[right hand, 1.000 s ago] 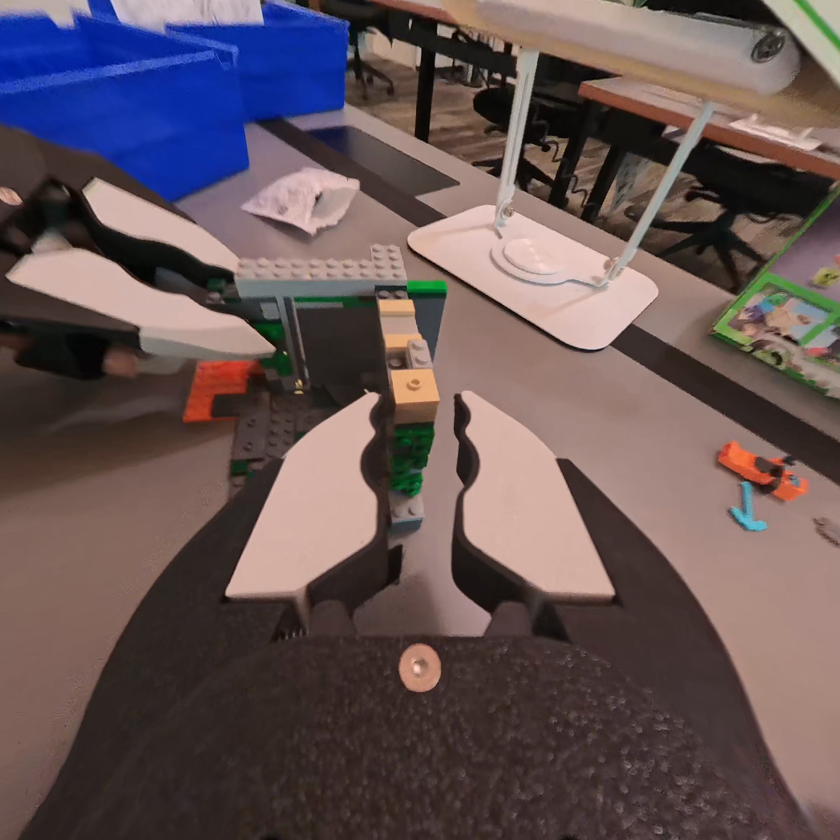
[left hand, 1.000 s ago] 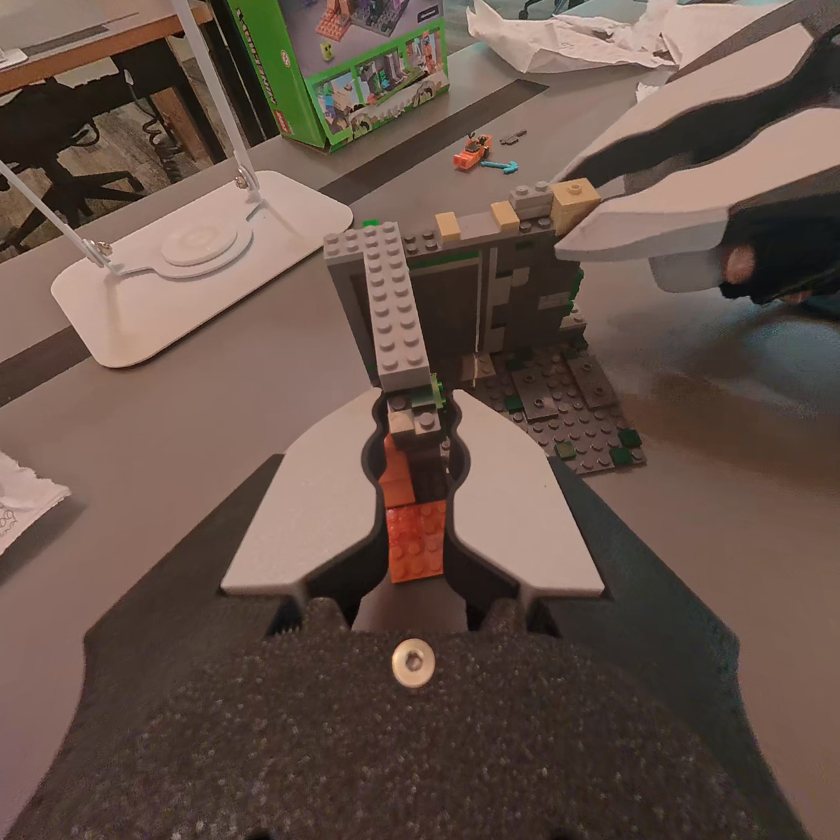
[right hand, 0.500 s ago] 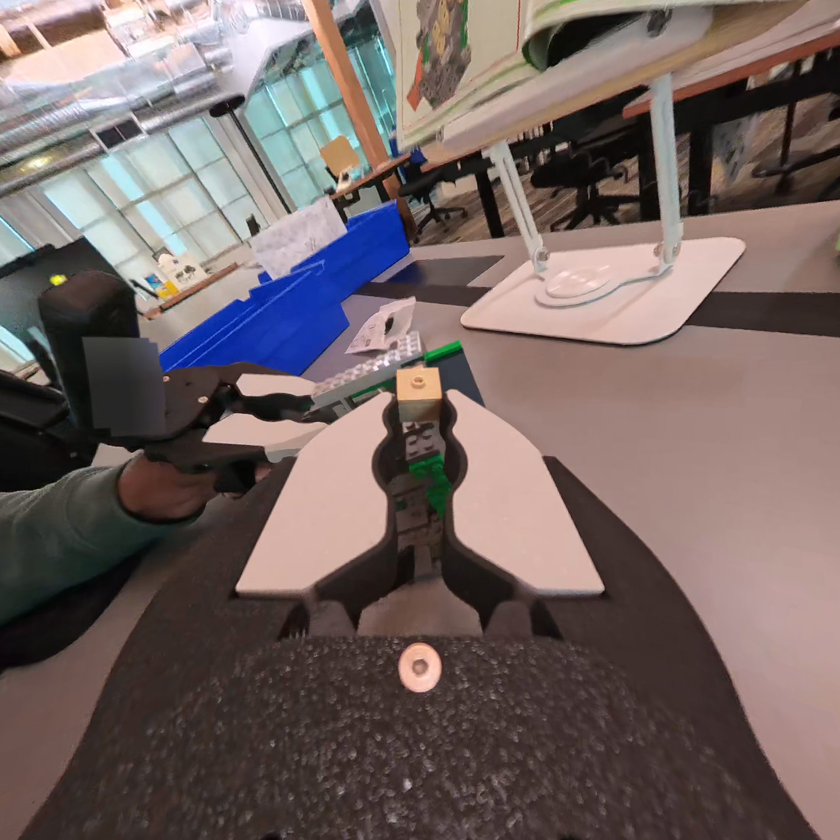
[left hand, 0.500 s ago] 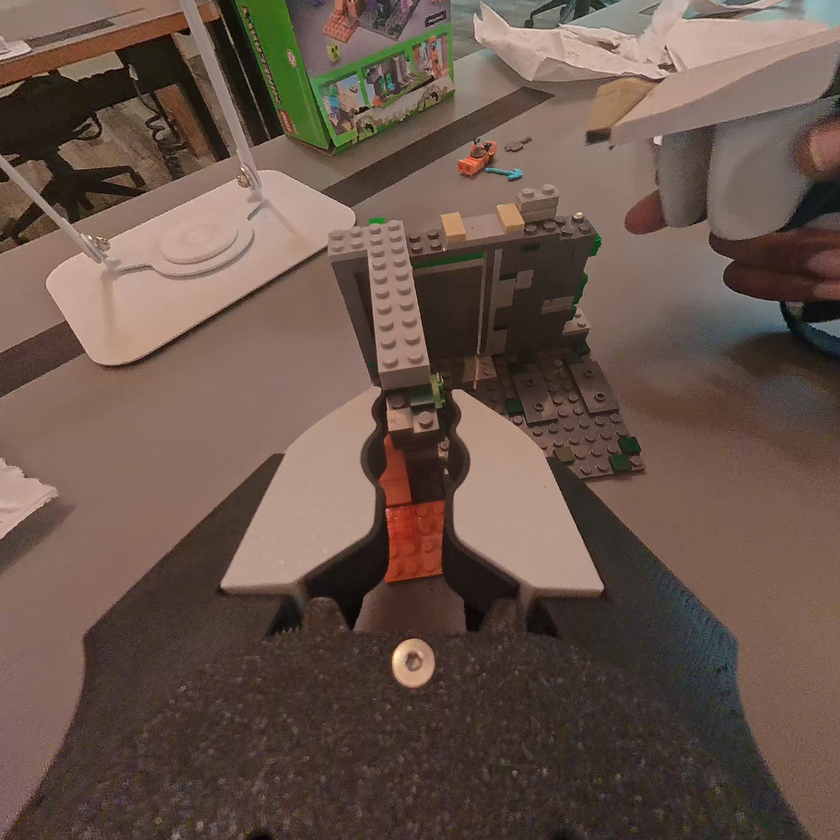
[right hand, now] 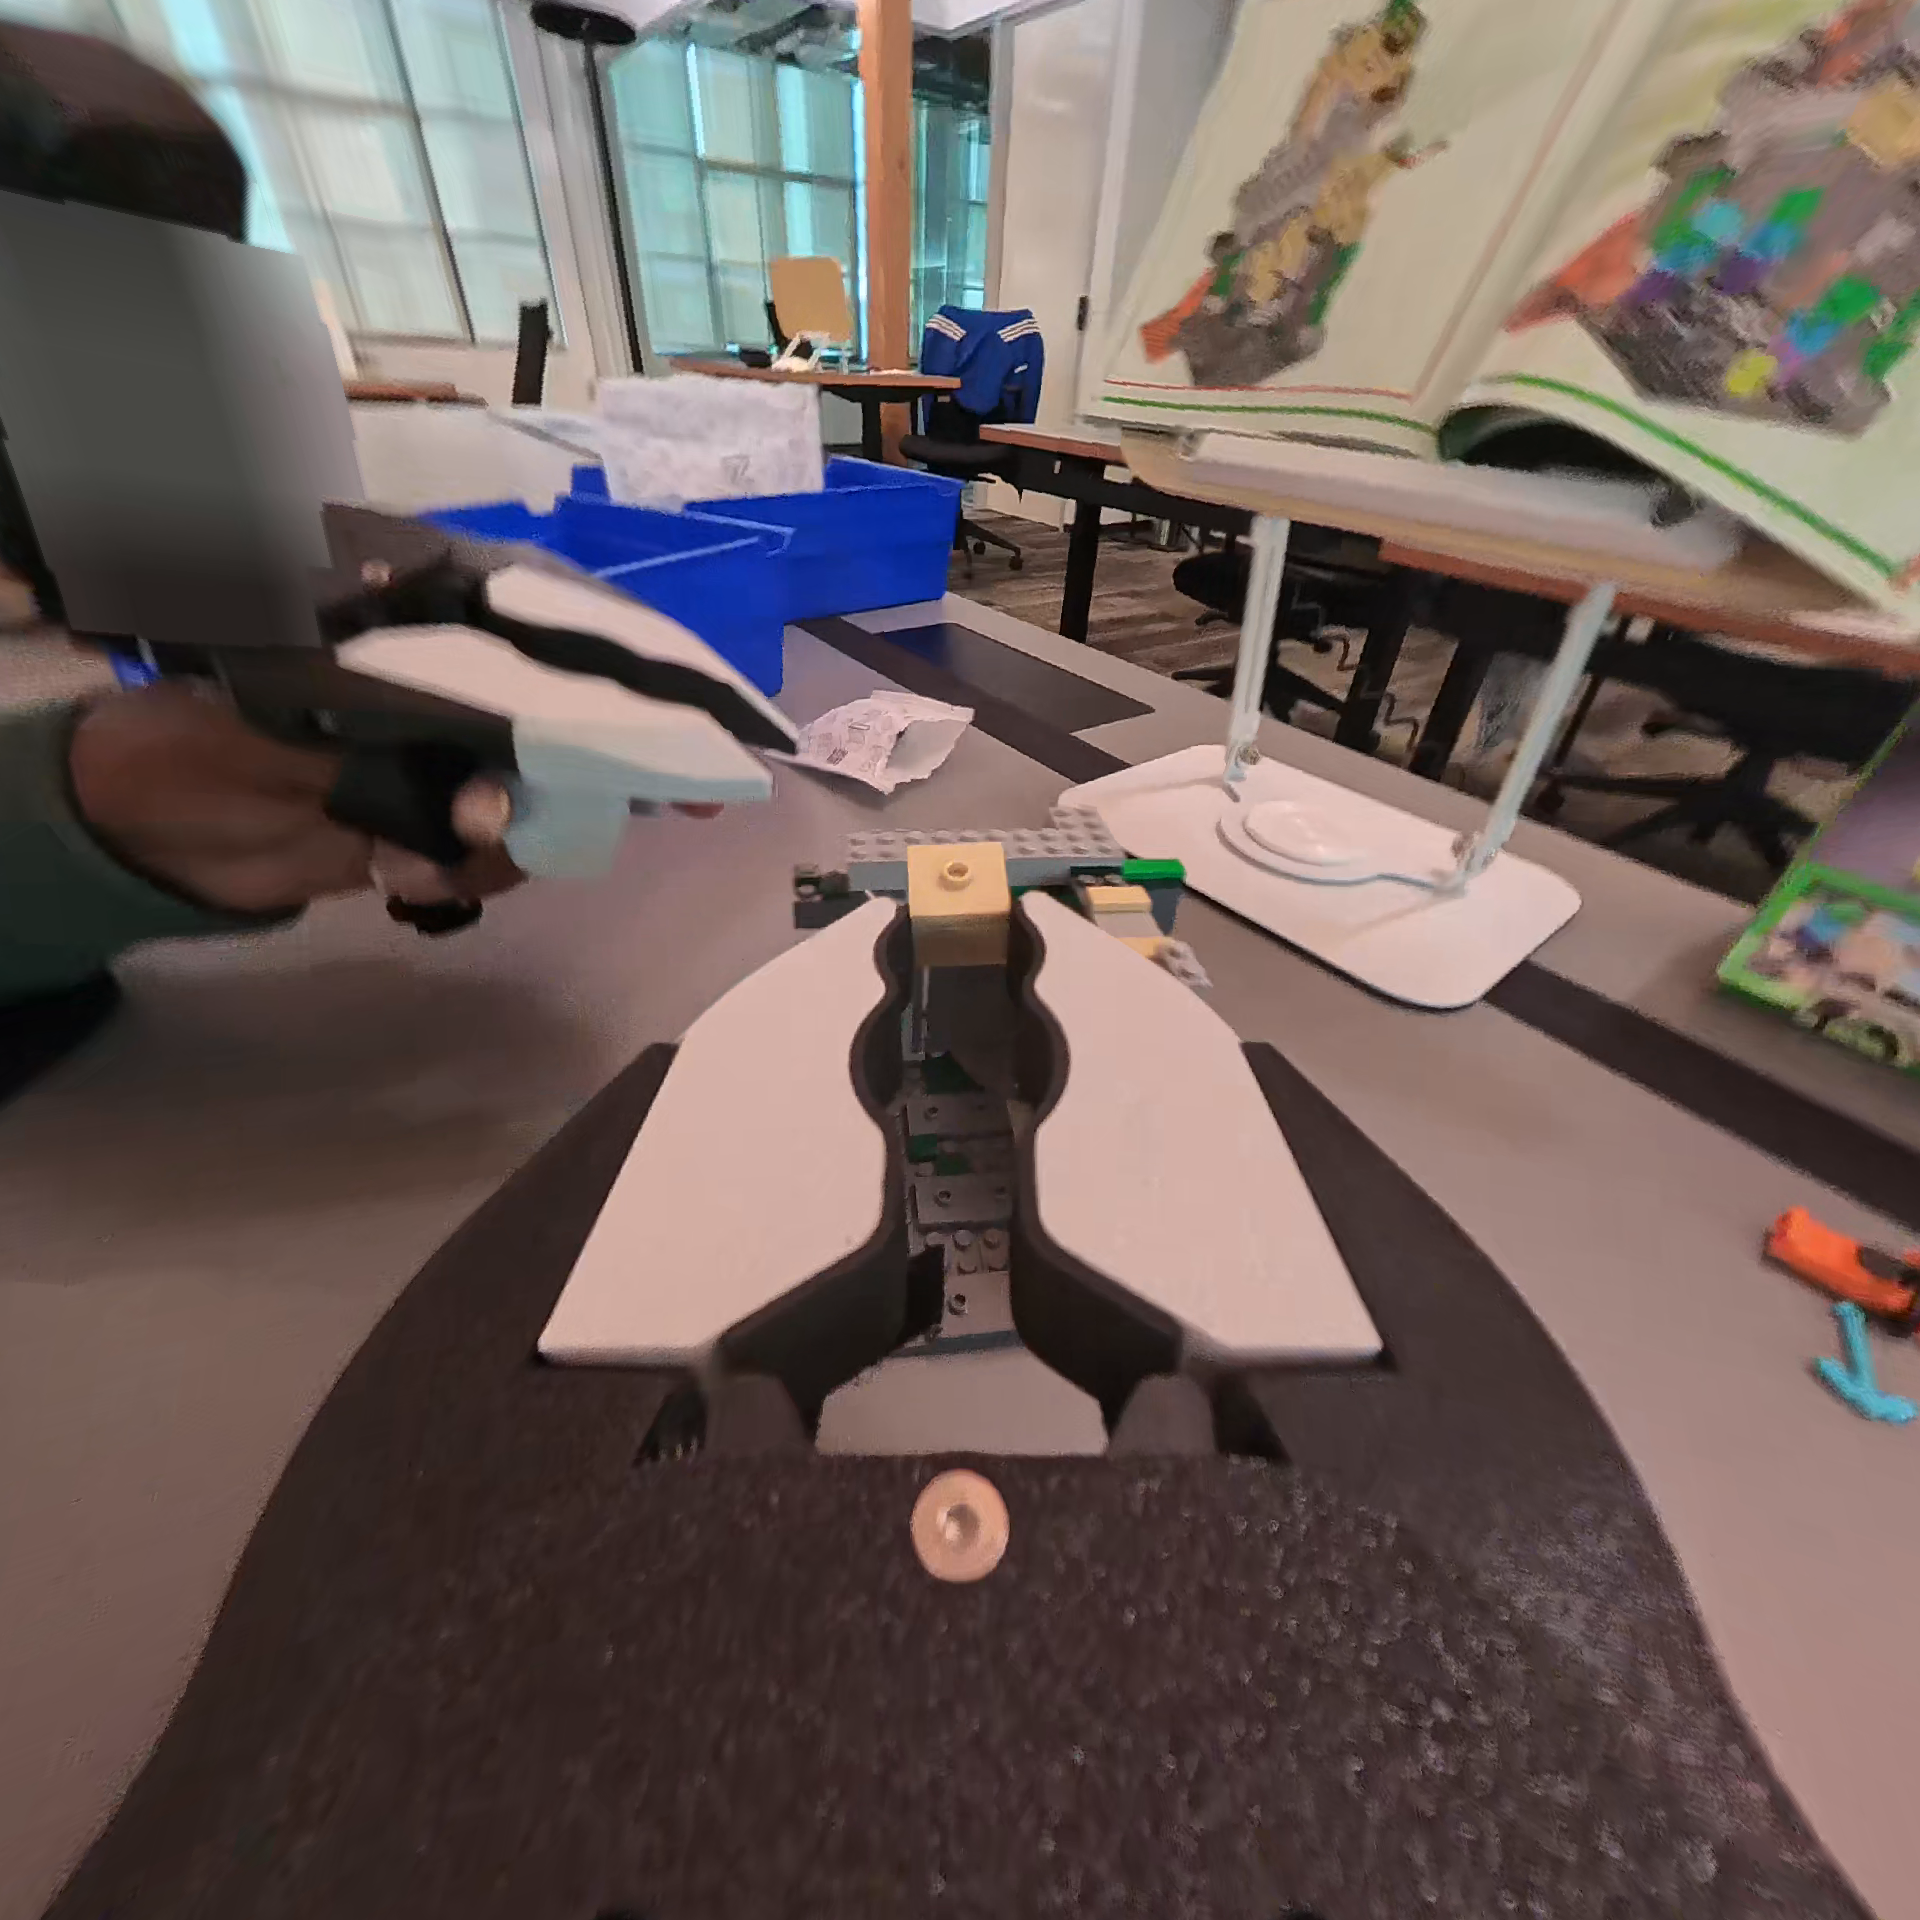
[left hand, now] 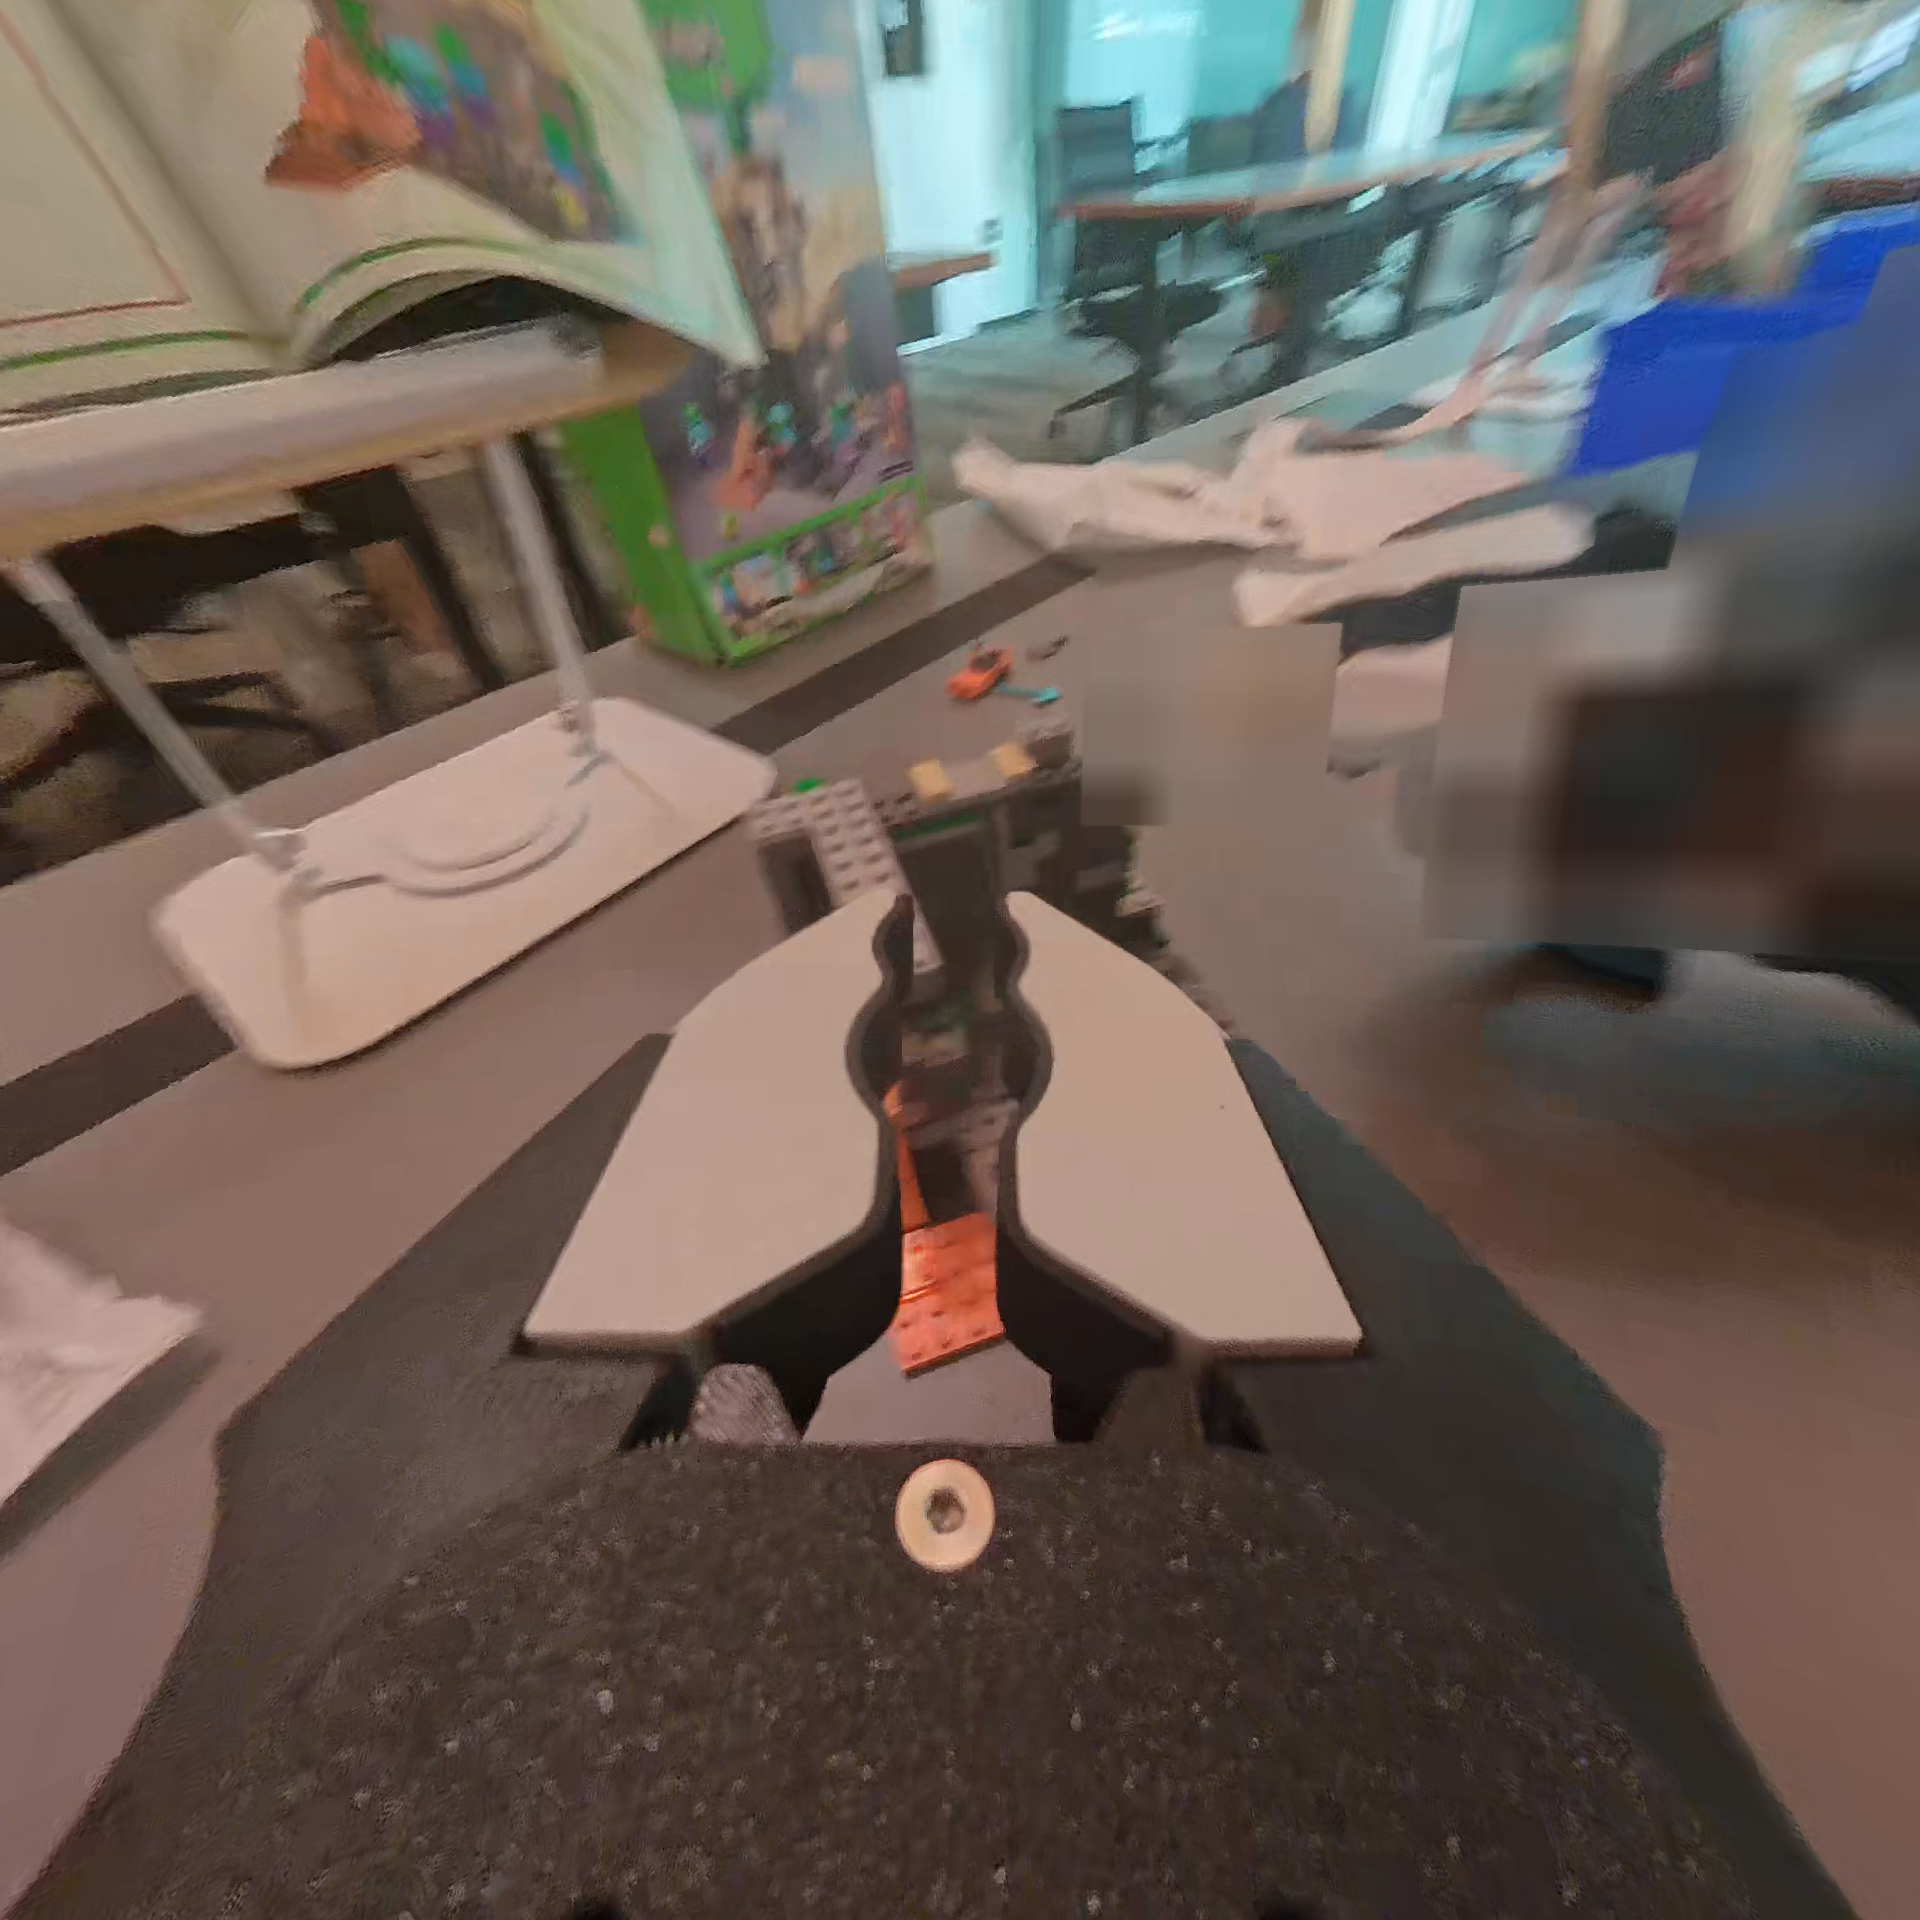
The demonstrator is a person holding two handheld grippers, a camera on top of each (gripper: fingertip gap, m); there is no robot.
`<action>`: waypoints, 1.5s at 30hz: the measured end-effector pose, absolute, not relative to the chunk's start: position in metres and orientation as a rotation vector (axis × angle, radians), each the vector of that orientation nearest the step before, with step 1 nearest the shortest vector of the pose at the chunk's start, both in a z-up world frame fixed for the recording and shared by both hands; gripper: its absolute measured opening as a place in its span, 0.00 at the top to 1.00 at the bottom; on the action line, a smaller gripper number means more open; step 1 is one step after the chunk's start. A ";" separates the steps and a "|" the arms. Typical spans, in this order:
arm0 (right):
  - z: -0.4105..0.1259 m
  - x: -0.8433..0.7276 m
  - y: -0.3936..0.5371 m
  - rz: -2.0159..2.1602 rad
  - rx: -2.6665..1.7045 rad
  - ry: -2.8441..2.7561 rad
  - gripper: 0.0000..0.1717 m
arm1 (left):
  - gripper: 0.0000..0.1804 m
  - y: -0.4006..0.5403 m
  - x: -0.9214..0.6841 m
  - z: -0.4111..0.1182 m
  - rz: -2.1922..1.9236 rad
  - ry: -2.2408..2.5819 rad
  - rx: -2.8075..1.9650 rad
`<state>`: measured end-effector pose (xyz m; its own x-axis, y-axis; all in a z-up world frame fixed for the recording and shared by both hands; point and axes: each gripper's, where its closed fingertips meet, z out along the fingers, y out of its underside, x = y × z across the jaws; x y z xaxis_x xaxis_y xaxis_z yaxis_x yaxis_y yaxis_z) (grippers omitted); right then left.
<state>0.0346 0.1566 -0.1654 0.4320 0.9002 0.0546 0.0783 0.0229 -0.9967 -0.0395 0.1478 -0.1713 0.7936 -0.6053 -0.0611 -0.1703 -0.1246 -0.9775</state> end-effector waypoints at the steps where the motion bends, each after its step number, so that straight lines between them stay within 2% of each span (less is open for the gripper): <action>1: -0.166 0.030 0.150 0.771 -1.384 -0.989 0.91 | 0.92 0.140 -0.031 -0.166 -0.533 0.643 -1.679; 5: -0.167 0.011 0.122 0.736 -1.288 -1.135 0.90 | 0.92 0.110 -0.003 -0.156 -1.080 0.639 -1.684; 10: -0.153 0.002 0.090 1.023 -1.223 -1.165 0.90 | 0.92 0.089 0.009 -0.165 -1.463 0.698 -1.648; 15: -0.142 0.001 0.069 1.160 -1.138 -1.198 0.90 | 0.91 0.079 0.010 -0.149 -1.847 0.577 -1.533; 43: -0.117 -0.004 0.036 1.071 -0.884 -1.262 0.90 | 0.85 0.031 0.015 -0.115 -2.250 0.677 -1.211; 45: -0.115 -0.006 0.032 1.030 -0.857 -1.284 0.90 | 0.88 0.024 0.013 -0.110 -2.308 0.700 -1.155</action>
